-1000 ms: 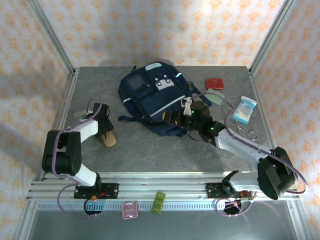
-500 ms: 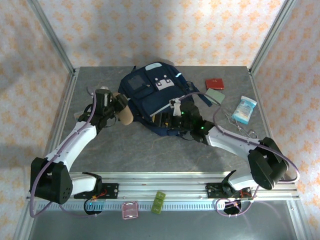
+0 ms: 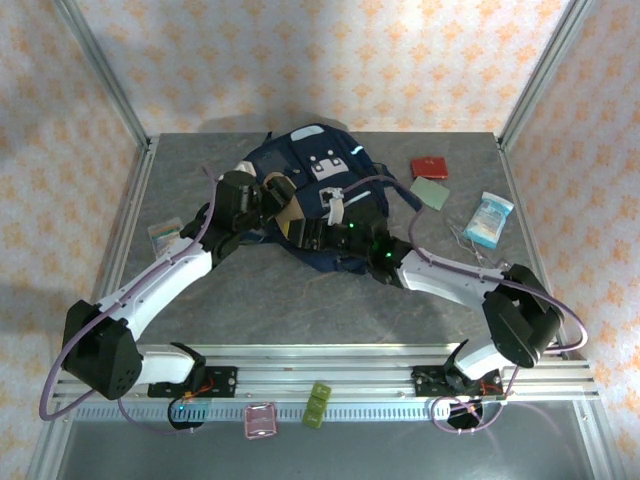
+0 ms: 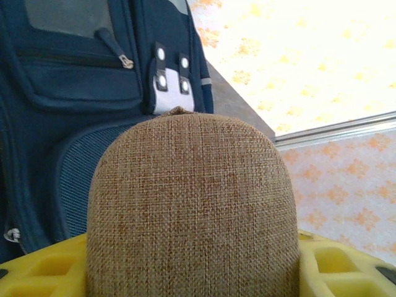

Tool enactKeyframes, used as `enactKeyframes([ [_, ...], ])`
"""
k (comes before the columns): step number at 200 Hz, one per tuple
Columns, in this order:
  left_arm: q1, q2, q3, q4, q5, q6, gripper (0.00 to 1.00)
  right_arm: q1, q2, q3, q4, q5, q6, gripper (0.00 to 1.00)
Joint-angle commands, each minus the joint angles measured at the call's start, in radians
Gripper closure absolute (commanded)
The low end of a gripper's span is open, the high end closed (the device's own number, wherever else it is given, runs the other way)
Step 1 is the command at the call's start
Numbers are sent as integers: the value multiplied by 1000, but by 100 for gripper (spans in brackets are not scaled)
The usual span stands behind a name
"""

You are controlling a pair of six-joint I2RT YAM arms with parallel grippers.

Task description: Pack the student bag

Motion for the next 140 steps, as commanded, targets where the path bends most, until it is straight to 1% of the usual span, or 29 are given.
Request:
enactKeyframes([
  [1, -21, 5, 49, 55, 16, -35, 53, 0, 14, 41, 28, 56, -1, 41],
  [16, -28, 1, 46, 74, 33, -51, 49, 2, 18, 50, 5, 87, -7, 50],
  [25, -28, -2, 40, 92, 49, -59, 41, -2, 13, 45, 7, 93, -8, 58],
  [34, -26, -4, 36, 106, 61, -54, 34, -4, 3, 37, 9, 107, -2, 59],
  [43, -28, -6, 36, 102, 62, -39, 29, -8, -11, 26, 8, 119, -2, 63],
  [52, -27, -11, 35, 102, 56, -13, 25, -19, -32, 12, -4, 133, 3, 67],
  [64, -24, -19, 39, 85, 38, 20, 20, -40, -64, -16, -7, 140, 19, 68],
  [86, -16, -31, 45, 67, 9, 101, 20, -100, -157, -93, -24, 130, 42, 69],
  [104, -16, -4, 66, 39, 22, 197, 23, -153, -242, -136, -111, 144, 42, 69],
  [116, -29, 46, 97, -20, 24, 262, 27, -199, -297, -156, -185, 144, 42, 69],
  [122, -41, 80, 114, -52, 14, 291, 27, -225, -306, -165, -219, 145, 45, 69],
  [126, -50, 104, 129, -71, 9, 314, 28, -242, -345, -174, -241, 144, 49, 69],
  [140, -87, 202, 185, -135, -9, 376, 29, -307, -410, -208, -296, 141, 63, 69],
])
